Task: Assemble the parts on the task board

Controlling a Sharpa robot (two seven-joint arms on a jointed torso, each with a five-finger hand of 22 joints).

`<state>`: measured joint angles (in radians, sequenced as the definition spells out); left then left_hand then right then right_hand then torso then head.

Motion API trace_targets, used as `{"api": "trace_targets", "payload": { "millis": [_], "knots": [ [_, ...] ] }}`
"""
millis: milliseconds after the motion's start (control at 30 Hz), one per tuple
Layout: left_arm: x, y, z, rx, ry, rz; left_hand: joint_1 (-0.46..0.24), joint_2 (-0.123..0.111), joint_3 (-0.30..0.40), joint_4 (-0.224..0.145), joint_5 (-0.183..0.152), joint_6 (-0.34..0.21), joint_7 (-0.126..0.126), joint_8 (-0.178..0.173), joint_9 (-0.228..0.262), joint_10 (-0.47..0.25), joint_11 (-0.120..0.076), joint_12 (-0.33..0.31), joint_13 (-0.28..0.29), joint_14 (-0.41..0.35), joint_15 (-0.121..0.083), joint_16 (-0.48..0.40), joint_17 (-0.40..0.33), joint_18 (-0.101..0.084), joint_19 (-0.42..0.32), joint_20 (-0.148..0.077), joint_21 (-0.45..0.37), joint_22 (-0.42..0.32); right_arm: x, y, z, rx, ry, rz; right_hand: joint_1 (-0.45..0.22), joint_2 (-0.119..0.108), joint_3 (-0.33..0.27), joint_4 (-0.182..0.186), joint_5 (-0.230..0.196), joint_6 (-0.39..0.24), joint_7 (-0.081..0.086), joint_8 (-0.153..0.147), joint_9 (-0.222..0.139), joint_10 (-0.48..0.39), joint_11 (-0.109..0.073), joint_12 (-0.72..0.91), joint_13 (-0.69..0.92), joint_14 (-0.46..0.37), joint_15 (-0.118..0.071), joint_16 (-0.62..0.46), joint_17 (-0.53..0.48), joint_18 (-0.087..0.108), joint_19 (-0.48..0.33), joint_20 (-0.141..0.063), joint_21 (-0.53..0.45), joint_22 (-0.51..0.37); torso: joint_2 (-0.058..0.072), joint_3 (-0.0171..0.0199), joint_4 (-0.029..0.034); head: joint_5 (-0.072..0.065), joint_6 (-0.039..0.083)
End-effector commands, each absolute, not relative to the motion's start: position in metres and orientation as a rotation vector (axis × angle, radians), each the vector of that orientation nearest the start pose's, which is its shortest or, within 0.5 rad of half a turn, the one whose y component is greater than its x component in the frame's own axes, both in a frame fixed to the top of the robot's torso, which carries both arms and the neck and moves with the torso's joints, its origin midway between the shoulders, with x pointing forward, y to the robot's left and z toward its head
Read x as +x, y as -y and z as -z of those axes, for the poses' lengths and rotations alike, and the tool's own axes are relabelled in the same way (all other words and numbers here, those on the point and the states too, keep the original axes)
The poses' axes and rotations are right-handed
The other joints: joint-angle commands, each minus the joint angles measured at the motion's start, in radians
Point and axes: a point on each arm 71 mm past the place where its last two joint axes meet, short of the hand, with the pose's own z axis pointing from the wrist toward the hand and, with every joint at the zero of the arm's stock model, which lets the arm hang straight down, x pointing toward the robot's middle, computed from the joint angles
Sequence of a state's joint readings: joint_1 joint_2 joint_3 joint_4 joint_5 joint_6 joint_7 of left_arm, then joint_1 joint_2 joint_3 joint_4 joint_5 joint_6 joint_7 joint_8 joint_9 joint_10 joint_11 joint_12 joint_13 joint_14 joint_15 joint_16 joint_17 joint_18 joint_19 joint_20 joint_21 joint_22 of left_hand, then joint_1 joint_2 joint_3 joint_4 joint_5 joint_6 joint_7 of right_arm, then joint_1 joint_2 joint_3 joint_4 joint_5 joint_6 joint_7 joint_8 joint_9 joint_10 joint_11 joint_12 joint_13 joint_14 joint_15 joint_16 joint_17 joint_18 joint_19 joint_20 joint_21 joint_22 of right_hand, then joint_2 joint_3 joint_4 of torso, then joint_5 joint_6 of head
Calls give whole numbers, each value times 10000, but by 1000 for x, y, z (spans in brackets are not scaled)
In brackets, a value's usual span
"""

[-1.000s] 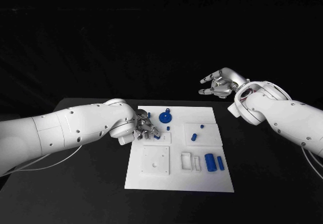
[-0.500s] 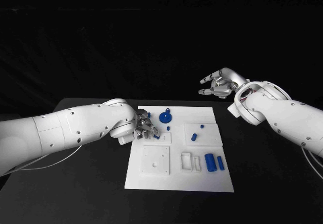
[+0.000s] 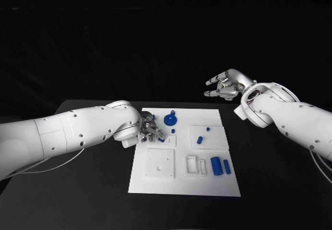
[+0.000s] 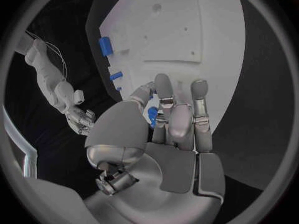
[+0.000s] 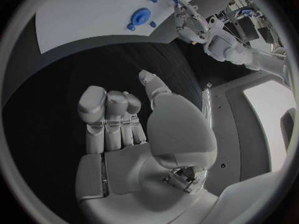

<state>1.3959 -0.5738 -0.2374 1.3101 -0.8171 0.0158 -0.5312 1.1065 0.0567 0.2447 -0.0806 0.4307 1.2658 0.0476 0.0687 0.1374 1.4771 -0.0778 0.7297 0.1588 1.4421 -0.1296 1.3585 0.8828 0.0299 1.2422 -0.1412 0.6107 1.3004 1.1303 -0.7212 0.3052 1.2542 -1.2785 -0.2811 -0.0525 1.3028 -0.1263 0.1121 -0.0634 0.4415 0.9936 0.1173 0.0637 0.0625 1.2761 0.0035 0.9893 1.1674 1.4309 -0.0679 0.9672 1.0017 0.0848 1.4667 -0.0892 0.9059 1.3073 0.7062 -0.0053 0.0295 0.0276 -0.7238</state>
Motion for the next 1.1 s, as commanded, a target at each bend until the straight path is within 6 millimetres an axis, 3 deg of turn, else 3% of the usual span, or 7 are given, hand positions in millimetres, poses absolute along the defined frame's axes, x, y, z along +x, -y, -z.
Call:
{"api": "trace_targets", "payload": {
  "millis": [33,800,1000,1100],
  "knots": [
    [517,-147,212,-2795,-23467,4247,42,71,85,-67,23,1582,-1131,43,9176,387,-182,51,-9,-3,-101,54,14,36,84,-9,-35,9,557,236,121,2323,-15006,-7377,-26,10,-12,-11,56,45,-7,-12,13,-39,-9,-53,-14,-39,-7,-34,-1,131,427,22,-50,1084,-1,0,-4,5,1],
    [517,-148,215,-2699,-23515,4172,-21,39,109,-104,218,1653,-1158,83,9340,386,-191,156,34,22,-88,169,191,19,202,7,-281,246,558,236,122,2324,-15048,-7373,-50,6,106,-45,57,52,-5,-14,12,-37,-11,-41,-6,-44,-9,-47,-8,129,430,20,-42,1085,-3,-3,-1,21,-50],
    [516,-148,215,-2662,-23577,4149,-19,1,53,-146,224,1620,-1198,166,10172,383,-218,278,361,22,-95,211,292,39,205,27,-286,256,558,236,124,2342,-15079,-7344,-75,-9,138,-65,99,45,-4,-13,12,-35,-11,-42,-9,-45,-9,-59,-17,128,429,20,-52,1085,1,-3,2,-16,-63],
    [516,-148,215,-2660,-23584,4146,-19,-23,47,-156,245,1636,-1202,152,10301,376,-221,297,438,22,-100,217,311,37,202,24,-277,259,558,236,124,2353,-15096,-7330,-81,-10,140,-64,126,44,-4,-13,12,-38,-11,-46,-11,-47,-9,-72,-28,132,427,19,-74,1079,-2,-3,-1,-16,-64]
  ]
}}
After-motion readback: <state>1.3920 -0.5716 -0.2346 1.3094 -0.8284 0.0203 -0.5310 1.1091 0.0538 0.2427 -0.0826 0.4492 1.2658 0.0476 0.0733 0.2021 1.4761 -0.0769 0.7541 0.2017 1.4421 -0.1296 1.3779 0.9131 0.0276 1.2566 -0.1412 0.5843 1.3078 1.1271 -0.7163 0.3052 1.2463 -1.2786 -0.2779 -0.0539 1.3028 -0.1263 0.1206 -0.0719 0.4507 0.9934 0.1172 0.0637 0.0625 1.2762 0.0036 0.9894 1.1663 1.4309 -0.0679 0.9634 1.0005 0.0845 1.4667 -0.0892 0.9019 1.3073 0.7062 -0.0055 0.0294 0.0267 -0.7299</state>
